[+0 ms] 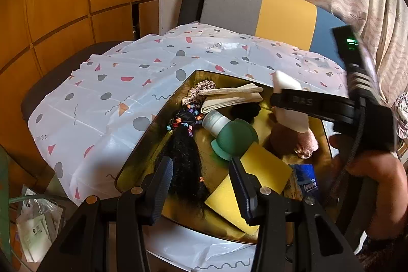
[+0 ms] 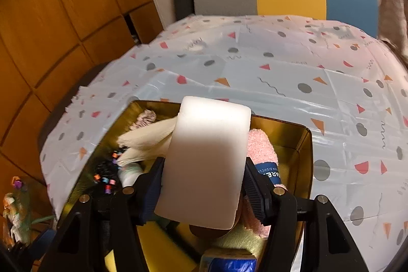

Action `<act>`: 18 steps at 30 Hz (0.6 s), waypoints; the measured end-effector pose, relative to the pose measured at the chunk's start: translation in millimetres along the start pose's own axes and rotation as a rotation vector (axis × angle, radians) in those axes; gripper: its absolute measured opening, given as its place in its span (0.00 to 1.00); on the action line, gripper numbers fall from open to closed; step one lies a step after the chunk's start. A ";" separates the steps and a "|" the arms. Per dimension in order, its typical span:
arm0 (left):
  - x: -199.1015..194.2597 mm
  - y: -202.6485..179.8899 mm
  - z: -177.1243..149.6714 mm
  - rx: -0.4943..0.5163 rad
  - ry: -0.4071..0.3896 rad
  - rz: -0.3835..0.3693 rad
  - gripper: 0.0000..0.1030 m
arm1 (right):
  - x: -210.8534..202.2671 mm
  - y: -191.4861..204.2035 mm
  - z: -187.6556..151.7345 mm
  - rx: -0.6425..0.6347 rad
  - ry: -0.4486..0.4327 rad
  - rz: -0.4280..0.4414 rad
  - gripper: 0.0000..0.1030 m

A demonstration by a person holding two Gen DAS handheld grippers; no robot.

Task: Organize soft objects
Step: 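Lower the white sponge into the tray and open the right tool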

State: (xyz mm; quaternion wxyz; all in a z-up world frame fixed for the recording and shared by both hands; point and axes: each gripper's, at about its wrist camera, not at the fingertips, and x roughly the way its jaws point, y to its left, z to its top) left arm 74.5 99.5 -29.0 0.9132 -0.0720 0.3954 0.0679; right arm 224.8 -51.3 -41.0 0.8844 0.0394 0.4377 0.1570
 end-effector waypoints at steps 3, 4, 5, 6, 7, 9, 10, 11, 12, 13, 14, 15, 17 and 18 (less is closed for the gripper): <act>-0.6 -3.7 -1.2 0.013 0.002 -0.002 0.45 | 12.7 5.4 1.6 -0.010 0.028 0.009 0.63; -1.0 -4.9 -1.6 0.017 0.003 -0.003 0.45 | 14.8 6.0 1.1 -0.004 0.039 0.019 0.63; -1.6 -5.5 -1.9 0.018 0.003 -0.004 0.45 | 13.6 5.0 -0.4 0.007 0.037 0.024 0.69; -2.2 -6.0 -2.2 0.019 0.003 -0.006 0.45 | 10.7 3.6 -2.8 0.022 0.030 0.028 0.73; -2.7 -6.6 -2.2 0.021 0.004 -0.008 0.45 | 5.9 1.1 -6.3 0.042 0.021 0.036 0.82; -3.2 -7.7 -2.7 0.024 0.010 -0.009 0.45 | -5.3 -3.8 -14.6 0.075 -0.001 0.054 0.87; -3.3 -8.4 -3.2 0.024 0.016 -0.010 0.45 | -12.8 -7.0 -19.6 0.090 -0.012 0.054 0.88; -3.1 -9.0 -3.6 0.027 0.022 -0.011 0.45 | -18.8 -8.8 -23.5 0.098 -0.021 0.053 0.88; -3.3 -10.0 -4.0 0.032 0.030 -0.011 0.45 | -25.4 -10.9 -27.7 0.104 -0.031 0.053 0.89; -3.8 -11.3 -4.5 0.038 0.039 -0.012 0.45 | -33.2 -13.1 -32.7 0.109 -0.043 0.046 0.92; -4.4 -12.5 -4.6 0.044 0.046 -0.012 0.45 | -41.1 -15.2 -37.8 0.114 -0.055 0.037 0.95; -5.7 -13.5 -5.4 0.050 0.051 -0.010 0.45 | -45.9 -16.5 -40.1 0.118 -0.065 0.032 0.96; -9.3 -14.1 -6.1 0.058 0.052 -0.003 0.45 | -60.0 -20.0 -48.1 0.126 -0.092 0.011 1.00; -11.2 -13.7 -6.6 0.059 0.048 0.001 0.45 | -65.9 -21.1 -51.4 0.126 -0.102 -0.005 1.00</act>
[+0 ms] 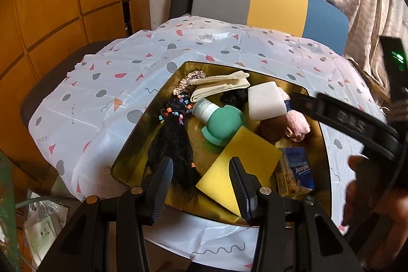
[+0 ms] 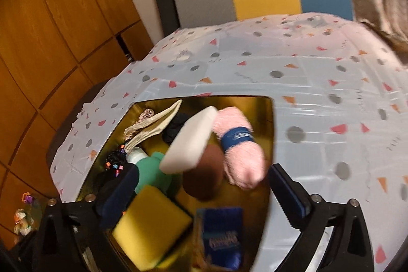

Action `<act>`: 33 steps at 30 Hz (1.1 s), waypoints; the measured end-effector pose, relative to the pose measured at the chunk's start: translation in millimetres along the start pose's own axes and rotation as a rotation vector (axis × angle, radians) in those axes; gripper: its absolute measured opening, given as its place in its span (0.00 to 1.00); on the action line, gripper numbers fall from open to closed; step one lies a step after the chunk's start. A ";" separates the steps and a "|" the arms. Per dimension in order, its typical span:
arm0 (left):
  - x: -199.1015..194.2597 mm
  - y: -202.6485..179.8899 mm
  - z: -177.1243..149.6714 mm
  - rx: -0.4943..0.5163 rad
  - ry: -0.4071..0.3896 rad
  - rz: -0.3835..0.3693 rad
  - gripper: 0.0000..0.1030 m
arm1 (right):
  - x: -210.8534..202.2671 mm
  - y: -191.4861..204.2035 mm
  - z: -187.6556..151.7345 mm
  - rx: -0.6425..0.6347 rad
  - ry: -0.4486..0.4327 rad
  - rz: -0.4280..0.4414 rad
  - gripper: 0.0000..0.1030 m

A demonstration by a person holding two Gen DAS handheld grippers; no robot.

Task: Organize soft objects

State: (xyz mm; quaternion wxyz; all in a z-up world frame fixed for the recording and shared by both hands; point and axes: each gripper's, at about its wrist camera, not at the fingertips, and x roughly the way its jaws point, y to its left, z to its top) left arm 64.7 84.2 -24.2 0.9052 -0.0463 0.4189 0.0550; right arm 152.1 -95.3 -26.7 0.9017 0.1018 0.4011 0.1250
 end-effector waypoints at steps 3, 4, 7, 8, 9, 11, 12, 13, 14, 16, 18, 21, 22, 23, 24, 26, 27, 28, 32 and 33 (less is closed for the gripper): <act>-7.8 3.2 -0.9 -0.007 -0.021 0.023 0.45 | -19.9 0.8 -8.9 -0.028 -0.036 -0.071 1.00; -9.8 4.8 -0.9 -0.011 -0.027 0.027 0.45 | -24.6 1.7 -11.6 -0.039 -0.044 -0.094 1.00; -18.5 9.8 -1.1 -0.026 -0.040 0.030 0.45 | -38.8 6.0 -22.8 -0.056 -0.060 -0.166 1.00; -21.2 10.9 -0.9 -0.026 -0.043 0.028 0.45 | -42.8 8.0 -27.7 -0.057 -0.058 -0.184 1.00; -24.3 11.4 -1.2 -0.023 -0.046 0.026 0.45 | -45.0 8.3 -30.8 -0.055 -0.056 -0.194 1.00; -30.6 11.2 -1.9 -0.015 -0.056 0.027 0.45 | -51.3 10.0 -39.8 -0.042 -0.051 -0.221 1.00; -33.5 11.1 -2.5 -0.010 -0.062 0.031 0.45 | -54.1 11.6 -43.9 -0.039 -0.048 -0.230 1.00; -36.2 11.1 -2.9 -0.005 -0.067 0.035 0.45 | -57.4 13.7 -48.2 -0.043 -0.047 -0.240 1.00; -38.4 11.4 -3.2 -0.001 -0.068 0.037 0.45 | -60.4 16.1 -51.5 -0.051 -0.047 -0.252 1.00; -40.5 11.5 -4.3 0.004 -0.062 0.035 0.45 | -66.5 22.8 -57.2 -0.075 -0.044 -0.279 1.00; -42.3 11.7 -5.9 0.003 -0.052 0.022 0.45 | -74.3 28.3 -61.7 -0.083 -0.053 -0.284 1.00; -46.3 11.4 -7.8 0.007 -0.042 -0.003 0.45 | -83.5 33.0 -64.1 -0.077 -0.079 -0.278 1.00; -48.7 11.2 -8.3 0.010 -0.043 -0.010 0.45 | -84.9 33.7 -64.2 -0.078 -0.084 -0.282 1.00; -50.0 10.8 -8.7 0.012 -0.045 -0.012 0.45 | -86.1 34.4 -64.4 -0.080 -0.086 -0.286 1.00; -52.7 10.9 -9.1 0.013 -0.053 -0.011 0.45 | -87.3 34.7 -64.6 -0.080 -0.086 -0.287 1.00; -55.9 10.5 -10.1 0.017 -0.063 -0.005 0.45 | -87.7 35.5 -64.8 -0.076 -0.083 -0.284 1.00; -56.9 10.5 -10.1 0.020 -0.066 -0.003 0.45 | -87.5 35.9 -65.0 -0.076 -0.079 -0.283 1.00; -57.4 10.7 -10.2 0.020 -0.067 -0.003 0.45 | -87.4 36.1 -65.7 -0.076 -0.073 -0.285 1.00; -56.7 10.9 -10.0 0.021 -0.057 0.001 0.45 | -91.1 35.9 -68.1 -0.059 -0.068 -0.274 1.00; -55.8 11.0 -9.8 0.023 -0.054 0.003 0.45 | -93.4 36.1 -68.2 -0.059 -0.071 -0.274 1.00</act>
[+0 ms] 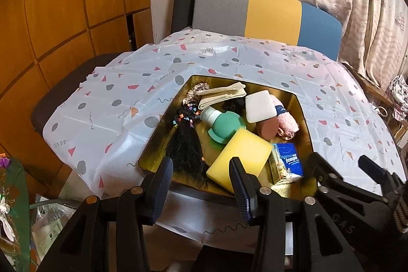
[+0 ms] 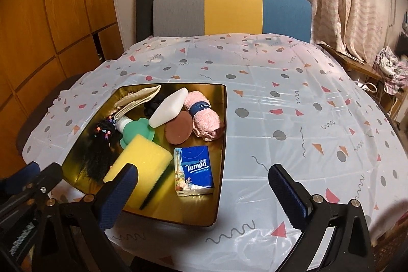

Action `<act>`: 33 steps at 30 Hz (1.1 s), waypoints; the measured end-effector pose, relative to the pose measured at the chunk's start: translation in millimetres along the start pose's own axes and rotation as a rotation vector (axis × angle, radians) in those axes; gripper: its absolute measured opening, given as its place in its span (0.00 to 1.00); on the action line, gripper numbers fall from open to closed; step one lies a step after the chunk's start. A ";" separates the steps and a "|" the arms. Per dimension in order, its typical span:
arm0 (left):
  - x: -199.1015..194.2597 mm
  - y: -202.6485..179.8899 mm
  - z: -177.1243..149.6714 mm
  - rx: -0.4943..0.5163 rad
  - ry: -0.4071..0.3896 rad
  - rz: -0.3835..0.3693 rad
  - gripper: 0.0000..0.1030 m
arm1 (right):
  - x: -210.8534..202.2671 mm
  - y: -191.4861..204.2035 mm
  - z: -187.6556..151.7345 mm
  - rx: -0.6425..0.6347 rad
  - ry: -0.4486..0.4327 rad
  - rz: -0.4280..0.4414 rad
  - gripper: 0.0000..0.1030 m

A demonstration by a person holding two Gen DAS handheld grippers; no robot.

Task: Organize soft objects

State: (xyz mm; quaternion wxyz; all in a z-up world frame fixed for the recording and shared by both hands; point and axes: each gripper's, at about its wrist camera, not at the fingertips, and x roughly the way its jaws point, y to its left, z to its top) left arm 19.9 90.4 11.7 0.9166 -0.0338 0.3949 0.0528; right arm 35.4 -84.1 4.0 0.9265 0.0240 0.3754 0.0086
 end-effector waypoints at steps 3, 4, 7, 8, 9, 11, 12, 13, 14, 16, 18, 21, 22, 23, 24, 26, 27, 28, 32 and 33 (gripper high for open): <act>2.3 0.6 -0.2 0.000 0.006 -0.002 0.45 | -5.2 0.3 0.7 -0.002 -0.019 -0.009 1.00; 3.3 0.5 -0.8 0.002 0.009 0.000 0.45 | -5.6 0.7 1.2 -0.003 -0.022 -0.012 1.00; 5.4 1.4 -1.0 0.000 0.012 0.006 0.45 | -4.5 0.2 1.0 -0.004 -0.020 -0.018 1.00; 5.9 1.6 -1.2 -0.001 0.013 0.006 0.45 | -3.5 -0.1 0.8 -0.002 -0.015 -0.017 1.00; 6.0 1.9 -1.2 -0.003 0.014 0.007 0.45 | -2.6 -0.7 0.4 0.002 -0.011 -0.017 1.00; 6.2 1.4 -1.2 0.002 0.014 0.002 0.45 | -1.4 -1.8 0.3 0.007 -0.006 -0.014 1.00; 6.2 0.8 -1.3 0.005 0.014 0.001 0.45 | -1.3 -1.8 0.2 0.008 -0.005 -0.013 1.00; 6.1 0.3 -1.6 0.006 0.014 -0.003 0.45 | -1.5 -1.7 0.1 0.008 -0.006 -0.014 1.00; 6.3 -0.6 -2.2 0.008 0.015 -0.006 0.45 | -1.8 -1.6 0.1 0.007 -0.009 -0.015 1.00; 6.6 -1.8 -2.9 0.012 0.018 -0.009 0.45 | -1.4 -1.3 0.2 0.005 -0.010 -0.015 1.00; 6.9 -2.7 -3.5 0.016 0.018 -0.007 0.45 | -1.4 -1.2 0.3 0.006 -0.009 -0.015 1.00; 7.1 -2.1 -3.5 0.016 0.016 -0.006 0.45 | -1.6 -1.2 0.3 0.008 -0.009 -0.011 1.00; 6.9 -2.0 -3.5 0.015 0.013 -0.005 0.45 | -1.6 -1.4 0.4 0.008 -0.008 -0.011 1.00; 6.3 -2.1 -3.5 0.015 0.010 -0.002 0.45 | -1.6 -1.2 0.0 0.008 -0.009 -0.011 1.00; 6.0 -2.2 -3.4 0.017 0.006 0.000 0.45 | -1.7 -1.1 0.2 0.008 -0.009 -0.010 1.00; 5.5 -2.0 -3.1 0.018 0.002 0.002 0.45 | -1.4 -0.8 0.1 0.008 -0.008 -0.009 1.00; 5.0 -1.9 -2.9 0.020 0.001 0.003 0.45 | -1.3 -0.4 0.3 0.009 -0.007 -0.008 1.00; 4.7 -2.5 -3.2 0.022 0.000 0.005 0.45 | -1.4 -0.3 0.1 0.008 -0.007 -0.008 1.00; 4.4 -3.3 -2.9 0.024 -0.001 0.005 0.45 | -1.1 0.2 0.1 0.009 -0.007 -0.008 1.00; 4.2 -3.0 -2.9 0.022 -0.002 0.003 0.45 | -1.0 0.2 0.1 0.009 -0.007 -0.009 1.00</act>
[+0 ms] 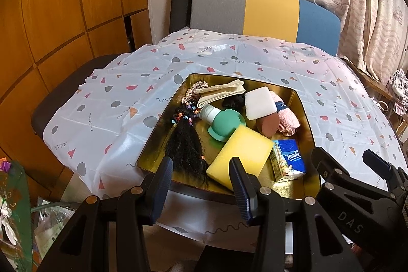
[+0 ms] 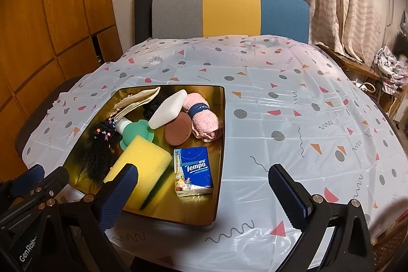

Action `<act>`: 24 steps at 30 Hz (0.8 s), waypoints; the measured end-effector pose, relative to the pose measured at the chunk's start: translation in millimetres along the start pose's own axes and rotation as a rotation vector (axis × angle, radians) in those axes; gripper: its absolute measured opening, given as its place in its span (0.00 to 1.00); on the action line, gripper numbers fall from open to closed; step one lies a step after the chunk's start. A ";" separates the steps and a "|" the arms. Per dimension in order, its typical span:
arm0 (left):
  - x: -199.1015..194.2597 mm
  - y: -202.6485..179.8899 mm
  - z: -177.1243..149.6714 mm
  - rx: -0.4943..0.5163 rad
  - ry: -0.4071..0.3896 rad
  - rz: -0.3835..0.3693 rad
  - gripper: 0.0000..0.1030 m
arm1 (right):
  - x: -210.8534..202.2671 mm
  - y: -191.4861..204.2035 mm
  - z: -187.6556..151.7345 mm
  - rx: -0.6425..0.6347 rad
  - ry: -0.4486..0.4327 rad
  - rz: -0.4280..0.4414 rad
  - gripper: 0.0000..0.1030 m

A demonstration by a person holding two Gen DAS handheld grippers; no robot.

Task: Organize soft objects

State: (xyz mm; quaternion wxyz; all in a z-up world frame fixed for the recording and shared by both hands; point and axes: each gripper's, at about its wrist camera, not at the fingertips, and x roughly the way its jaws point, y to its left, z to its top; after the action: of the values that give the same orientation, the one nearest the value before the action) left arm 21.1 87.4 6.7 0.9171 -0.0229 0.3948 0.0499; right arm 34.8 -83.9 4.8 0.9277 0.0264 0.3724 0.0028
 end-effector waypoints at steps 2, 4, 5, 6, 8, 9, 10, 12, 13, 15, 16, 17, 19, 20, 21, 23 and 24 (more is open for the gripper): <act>-0.6 -0.5 0.0 -0.002 -0.001 0.001 0.45 | 0.1 -0.1 0.0 0.000 0.001 0.000 1.00; -0.5 -0.3 -0.1 -0.002 0.000 0.000 0.45 | 0.2 0.3 -0.2 0.000 0.002 0.001 1.00; -0.6 -0.3 0.0 -0.003 0.000 0.000 0.45 | 0.3 1.0 -0.9 0.000 0.003 0.002 1.00; -0.4 -0.3 0.2 -0.002 0.001 0.001 0.45 | 0.7 1.4 -1.2 0.000 0.003 0.004 1.00; -0.1 0.0 -0.2 -0.002 0.004 -0.001 0.45 | 1.0 1.7 -1.6 0.000 0.005 0.006 1.00; 0.2 0.5 -0.2 -0.003 0.007 -0.003 0.45 | 1.1 1.9 -1.8 0.000 0.005 0.006 1.00; 0.7 0.7 -0.4 -0.003 0.008 -0.003 0.45 | 1.2 2.0 -1.9 0.000 0.006 0.007 1.00; 0.9 0.6 -0.5 -0.004 0.010 -0.003 0.45 | 1.4 2.2 -2.0 0.000 0.006 0.007 1.00; 0.6 0.9 -0.4 -0.004 0.009 -0.004 0.45 | 1.5 2.3 -2.1 0.000 0.006 0.006 1.00; 0.8 0.7 -0.4 -0.003 0.009 -0.002 0.45 | 1.6 2.1 -1.9 0.000 0.006 0.007 1.00; 0.9 1.4 -0.3 -0.004 0.010 -0.004 0.45 | 1.6 2.2 -2.1 0.000 0.007 0.007 1.00; 0.9 0.5 -0.6 -0.004 0.011 -0.006 0.45 | 1.5 2.2 -1.9 0.002 0.006 0.007 1.00; 1.5 0.1 -0.9 -0.005 0.014 -0.007 0.45 | 1.7 2.0 -2.2 0.004 0.006 0.008 1.00; 1.8 0.1 -0.7 -0.006 0.017 -0.009 0.45 | 1.7 1.7 -2.3 0.003 0.007 0.008 1.00; 2.2 0.5 -0.3 -0.007 0.019 -0.011 0.45 | 1.9 1.9 -2.8 0.004 0.008 0.007 1.00; 2.3 1.0 0.2 -0.009 0.020 -0.009 0.45 | 2.4 2.3 -3.4 0.006 0.010 0.009 1.00; 2.6 0.7 0.1 -0.007 0.018 -0.008 0.45 | 2.8 2.3 -3.5 0.006 0.011 0.010 1.00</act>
State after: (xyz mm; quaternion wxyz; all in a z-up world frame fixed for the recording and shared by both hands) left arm 22.8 88.3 4.9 0.9135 -0.0284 0.4030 0.0472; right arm 34.5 -81.4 0.5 0.9255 0.0309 0.3775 0.0063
